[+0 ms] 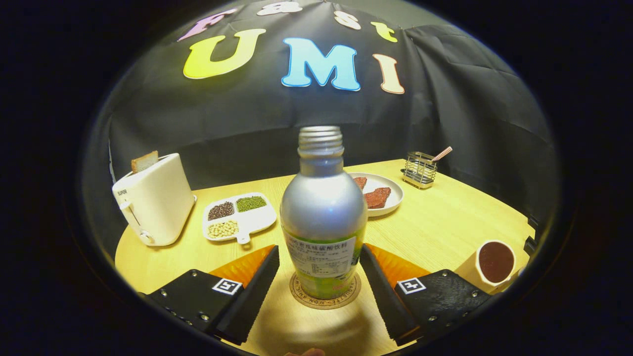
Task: Take the bottle from table, then pour the juice into the cup, finally place the bottle on the coaster
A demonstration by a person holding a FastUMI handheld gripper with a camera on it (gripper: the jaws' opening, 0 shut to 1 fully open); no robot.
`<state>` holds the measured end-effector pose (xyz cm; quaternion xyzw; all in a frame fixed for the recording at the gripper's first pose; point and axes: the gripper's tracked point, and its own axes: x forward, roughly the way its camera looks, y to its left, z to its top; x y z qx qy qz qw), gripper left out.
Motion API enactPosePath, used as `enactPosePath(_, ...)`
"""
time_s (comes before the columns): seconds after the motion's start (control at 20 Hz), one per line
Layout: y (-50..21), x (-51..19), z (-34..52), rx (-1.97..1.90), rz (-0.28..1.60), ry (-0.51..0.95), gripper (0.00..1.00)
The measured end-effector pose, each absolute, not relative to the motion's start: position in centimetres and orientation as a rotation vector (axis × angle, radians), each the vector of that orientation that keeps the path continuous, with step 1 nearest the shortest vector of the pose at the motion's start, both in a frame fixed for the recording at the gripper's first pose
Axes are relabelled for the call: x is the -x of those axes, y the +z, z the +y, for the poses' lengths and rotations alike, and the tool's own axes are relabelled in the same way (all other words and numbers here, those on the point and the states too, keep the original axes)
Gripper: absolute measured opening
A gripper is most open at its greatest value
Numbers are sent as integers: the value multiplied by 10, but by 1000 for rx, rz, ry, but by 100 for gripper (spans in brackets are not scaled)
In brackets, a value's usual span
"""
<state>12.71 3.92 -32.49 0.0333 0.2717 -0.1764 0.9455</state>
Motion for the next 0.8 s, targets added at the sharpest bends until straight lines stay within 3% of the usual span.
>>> enactPosePath(0.8,-190,-66,58,-48,396,-104,98)
